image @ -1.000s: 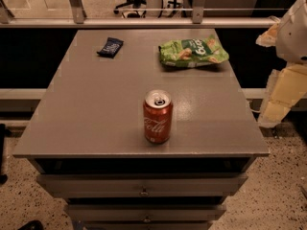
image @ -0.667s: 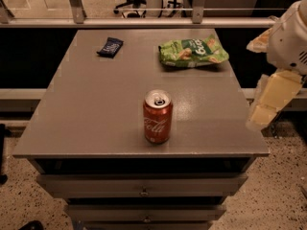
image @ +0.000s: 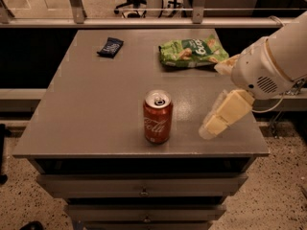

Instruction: Knock coke can over

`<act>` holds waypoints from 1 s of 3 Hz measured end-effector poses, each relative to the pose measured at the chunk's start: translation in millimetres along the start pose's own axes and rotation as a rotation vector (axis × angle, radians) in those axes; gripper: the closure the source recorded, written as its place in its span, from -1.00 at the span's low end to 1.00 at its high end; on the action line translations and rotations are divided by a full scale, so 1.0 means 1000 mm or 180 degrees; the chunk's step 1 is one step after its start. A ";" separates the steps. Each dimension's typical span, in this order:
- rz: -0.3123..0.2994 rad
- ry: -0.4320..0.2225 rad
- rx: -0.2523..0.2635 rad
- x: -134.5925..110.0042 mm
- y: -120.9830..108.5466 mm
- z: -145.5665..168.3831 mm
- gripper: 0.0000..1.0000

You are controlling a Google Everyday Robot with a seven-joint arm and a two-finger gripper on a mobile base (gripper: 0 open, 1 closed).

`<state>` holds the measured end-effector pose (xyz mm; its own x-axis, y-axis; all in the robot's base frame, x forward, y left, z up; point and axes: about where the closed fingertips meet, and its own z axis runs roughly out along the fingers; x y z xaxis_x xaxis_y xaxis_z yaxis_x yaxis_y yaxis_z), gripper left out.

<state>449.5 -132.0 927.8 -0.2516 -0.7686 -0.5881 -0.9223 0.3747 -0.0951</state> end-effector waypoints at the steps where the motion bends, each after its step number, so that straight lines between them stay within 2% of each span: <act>1: 0.0188 -0.0453 -0.0041 -0.011 -0.005 0.027 -1.00; 3: 0.0366 -0.1163 0.0123 -0.007 -0.031 0.073 -1.00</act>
Offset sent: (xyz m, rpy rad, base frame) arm 0.0577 0.0336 -0.0524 0.3937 -0.1081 -0.0775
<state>501.3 -100.1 876.6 -0.2250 -0.4876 -0.8435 -0.8807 0.4722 -0.0380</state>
